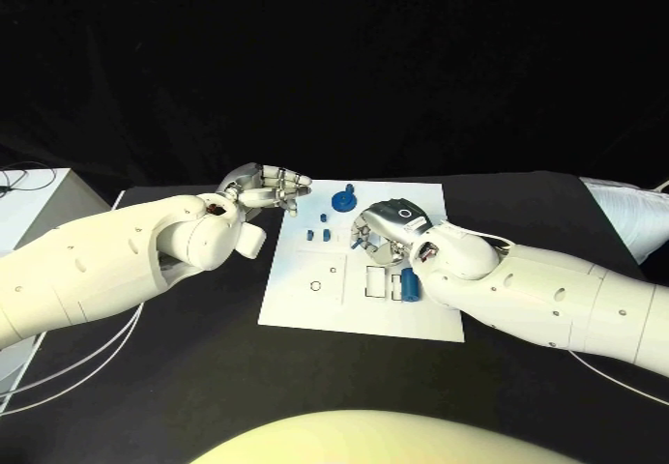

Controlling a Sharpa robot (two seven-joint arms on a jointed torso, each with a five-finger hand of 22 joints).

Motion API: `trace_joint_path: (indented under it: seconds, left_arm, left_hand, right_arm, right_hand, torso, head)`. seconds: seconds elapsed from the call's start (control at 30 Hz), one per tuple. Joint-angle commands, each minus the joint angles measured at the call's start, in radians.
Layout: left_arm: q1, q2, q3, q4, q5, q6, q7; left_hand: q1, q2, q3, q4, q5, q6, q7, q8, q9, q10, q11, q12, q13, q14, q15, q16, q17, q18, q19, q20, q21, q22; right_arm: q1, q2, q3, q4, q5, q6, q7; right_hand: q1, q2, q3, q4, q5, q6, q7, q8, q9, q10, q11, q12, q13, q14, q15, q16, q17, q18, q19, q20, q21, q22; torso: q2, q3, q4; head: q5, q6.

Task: Assemble the parts on the task board

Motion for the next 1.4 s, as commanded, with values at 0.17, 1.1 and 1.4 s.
trace_joint_path:
  seconds: [0.17, 1.1, 1.4]
  left_arm:
    - [-0.004, 0.001, 0.001, 0.008, -0.027, 0.012, -0.022]
    - [-0.050, 0.008, 0.000, 0.061, -0.189, 0.019, -0.247]
    - [-0.052, 0.010, 0.000, 0.069, -0.193, 0.012, -0.256]
  left_hand:
    - [-0.006, 0.001, -0.003, 0.002, 0.000, -0.002, -0.001, 0.005, -0.002, 0.003, -0.002, 0.005, -0.002, 0.009, 0.001, 0.000, 0.001, 0.017, 0.007, 0.002, -0.004, -0.002]
    - [-0.066, -0.040, -0.128, 0.143, -0.013, 0.041, -0.030, 0.001, -0.026, 0.111, -0.031, -0.054, -0.039, 0.096, -0.020, -0.005, 0.025, 0.016, 0.135, -0.014, -0.137, -0.115]
    - [-0.058, -0.037, -0.128, 0.146, -0.013, 0.042, -0.031, -0.002, -0.028, 0.112, -0.031, -0.062, -0.041, 0.095, -0.021, -0.009, 0.026, 0.016, 0.139, -0.016, -0.143, -0.120]
  right_arm:
    - [-0.003, 0.003, 0.001, 0.024, -0.093, -0.038, -0.047]
    - [-0.004, -0.036, 0.014, 0.100, -0.081, -0.114, -0.115]
    - [-0.004, -0.031, 0.014, 0.083, -0.074, -0.067, -0.116]
  right_hand:
    - [-0.003, 0.002, 0.005, -0.005, 0.004, 0.007, 0.000, 0.006, 0.002, 0.010, -0.005, -0.005, 0.001, 0.067, -0.006, 0.005, 0.109, 0.008, 0.055, -0.006, 0.004, 0.161]
    - [-0.004, 0.000, 0.005, -0.007, 0.004, 0.008, -0.001, 0.007, 0.004, 0.014, -0.006, -0.008, 0.001, 0.067, -0.007, 0.006, 0.110, 0.008, 0.056, -0.007, 0.008, 0.162]
    - [-0.005, 0.000, 0.005, -0.007, 0.004, 0.008, -0.001, 0.007, 0.004, 0.014, -0.006, -0.010, 0.001, 0.066, -0.007, 0.004, 0.106, 0.009, 0.055, -0.007, 0.002, 0.161]
  torso:
    - [0.000, 0.0009, 0.0020]
    - [0.001, 0.0007, 0.0018]
    - [0.001, -0.0004, -0.0006]
  head:
    - [0.005, 0.007]
    - [0.006, 0.025]
    - [0.007, 0.029]
